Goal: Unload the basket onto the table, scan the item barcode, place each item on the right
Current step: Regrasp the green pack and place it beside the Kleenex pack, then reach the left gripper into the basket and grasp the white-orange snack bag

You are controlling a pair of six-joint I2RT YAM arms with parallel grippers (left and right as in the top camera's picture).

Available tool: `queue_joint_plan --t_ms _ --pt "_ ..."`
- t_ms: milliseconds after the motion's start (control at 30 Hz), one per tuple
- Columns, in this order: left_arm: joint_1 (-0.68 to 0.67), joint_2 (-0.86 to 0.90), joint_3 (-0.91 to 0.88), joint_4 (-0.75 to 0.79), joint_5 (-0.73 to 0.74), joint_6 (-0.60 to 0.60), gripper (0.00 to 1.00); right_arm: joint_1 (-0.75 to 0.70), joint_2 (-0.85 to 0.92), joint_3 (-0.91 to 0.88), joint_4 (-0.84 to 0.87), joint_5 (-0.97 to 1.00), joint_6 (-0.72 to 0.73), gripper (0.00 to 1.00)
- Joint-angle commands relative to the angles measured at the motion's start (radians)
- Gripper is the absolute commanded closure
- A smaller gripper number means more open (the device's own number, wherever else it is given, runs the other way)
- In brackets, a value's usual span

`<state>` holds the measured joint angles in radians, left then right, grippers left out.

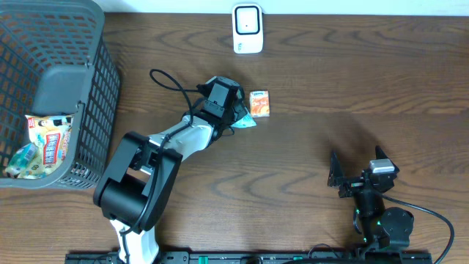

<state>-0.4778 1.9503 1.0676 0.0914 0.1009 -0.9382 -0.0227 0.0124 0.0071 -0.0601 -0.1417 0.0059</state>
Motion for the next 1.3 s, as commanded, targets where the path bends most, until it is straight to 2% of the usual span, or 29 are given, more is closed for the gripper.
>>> queue_joint_plan --t_ms 0,200,367,467,600,700,767,833,933,1033,1267 --pt "0.006 0.021 0.023 0.023 0.027 0.102 0.93 0.008 -0.004 -0.002 -0.004 0.001 -0.011 0.01" --pt "0.011 -0.053 0.076 -0.058 0.026 0.392 0.92 0.008 -0.004 -0.002 -0.004 0.001 -0.011 0.01" --pt "0.025 -0.071 0.077 -0.050 0.027 0.446 0.91 0.008 -0.004 -0.002 -0.004 0.001 -0.011 0.01" --pt "0.028 -0.071 0.077 -0.048 0.026 0.499 0.83 0.008 -0.004 -0.002 -0.004 0.001 -0.011 0.01" --pt "0.029 -0.071 0.078 -0.038 0.043 0.505 0.57 0.008 -0.004 -0.002 -0.004 0.001 -0.011 0.01" --pt "0.031 -0.080 0.084 -0.023 0.080 0.531 0.50 0.008 -0.004 -0.002 -0.004 0.001 -0.011 0.01" --pt "0.034 -0.109 0.097 -0.031 0.081 0.531 0.49 0.008 -0.004 -0.002 -0.004 0.001 -0.011 0.01" --pt "0.042 -0.172 0.104 -0.032 0.083 0.531 0.44 0.008 -0.004 -0.002 -0.004 0.001 -0.011 0.01" --pt "0.060 -0.280 0.104 -0.061 0.082 0.531 0.44 0.008 -0.004 -0.002 -0.004 0.001 -0.011 0.01" --pt "0.087 -0.418 0.104 -0.178 0.082 0.530 0.45 0.008 -0.004 -0.002 -0.004 0.001 -0.011 0.01" --pt "0.154 -0.720 0.124 -0.600 0.082 0.554 0.48 0.008 -0.004 -0.002 -0.004 0.001 -0.011 0.01"
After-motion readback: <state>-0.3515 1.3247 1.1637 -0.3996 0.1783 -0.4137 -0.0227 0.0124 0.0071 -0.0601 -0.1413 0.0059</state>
